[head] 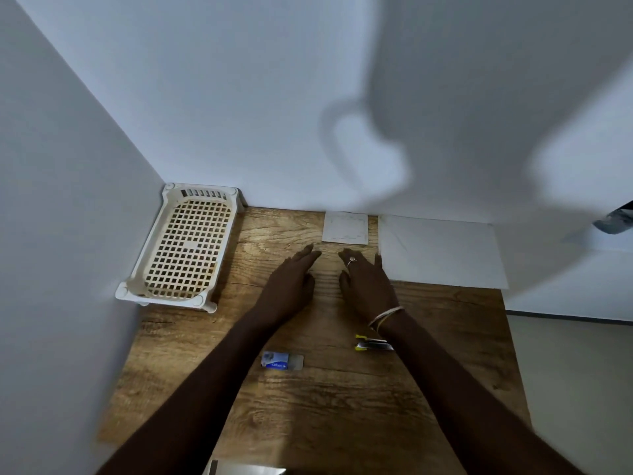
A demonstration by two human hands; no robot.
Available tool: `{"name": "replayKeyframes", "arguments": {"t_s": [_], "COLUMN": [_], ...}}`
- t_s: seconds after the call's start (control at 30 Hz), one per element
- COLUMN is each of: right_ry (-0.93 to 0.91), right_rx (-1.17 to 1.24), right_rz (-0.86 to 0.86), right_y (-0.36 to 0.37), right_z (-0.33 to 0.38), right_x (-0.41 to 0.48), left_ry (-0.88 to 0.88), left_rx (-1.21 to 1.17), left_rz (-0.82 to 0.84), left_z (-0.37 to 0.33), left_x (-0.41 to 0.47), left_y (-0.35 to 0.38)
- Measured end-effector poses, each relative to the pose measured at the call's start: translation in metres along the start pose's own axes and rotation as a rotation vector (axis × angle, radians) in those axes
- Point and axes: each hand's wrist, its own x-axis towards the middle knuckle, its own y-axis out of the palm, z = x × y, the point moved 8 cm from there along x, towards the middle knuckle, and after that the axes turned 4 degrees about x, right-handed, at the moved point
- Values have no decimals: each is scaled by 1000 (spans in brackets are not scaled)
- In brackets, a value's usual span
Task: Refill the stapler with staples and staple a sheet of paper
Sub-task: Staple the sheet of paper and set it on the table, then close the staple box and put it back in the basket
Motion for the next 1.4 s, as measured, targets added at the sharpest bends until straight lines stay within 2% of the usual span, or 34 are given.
{"name": "replayKeyframes", "arguments": {"t_s": [0.17,0.3,0.37,0.5,0.6,0.8,1.0,1.4], "right_ry": [-117,-236,-259,-255,-230,-127,-5,103], "right_rx": [25,73,78,23,8,23,66,191], "right_rz": [1,-68,-61,5,31,56,37,12], "right_y": [20,26,32,52,65,82,92,102], "right_z": [37,63,71,81,85,85,81,80], "right_x": [-57,-93,-107,-128,-138,-146,-145,-144], "left_ry": [0,-38,-15,91,159,215,213,187], "left_rx": [-85,-186,-154,26,139,206,181,148], "left_rz": [-66,-129,-88,100,179,193,215,206], "left_z": [16,28,32,34,32,31,26,27], "left_x": [-74,-123,-140,-159,-164,-159,-152,-152], "left_y": [-12,-21,-20,-1,11,21,21,23]}}
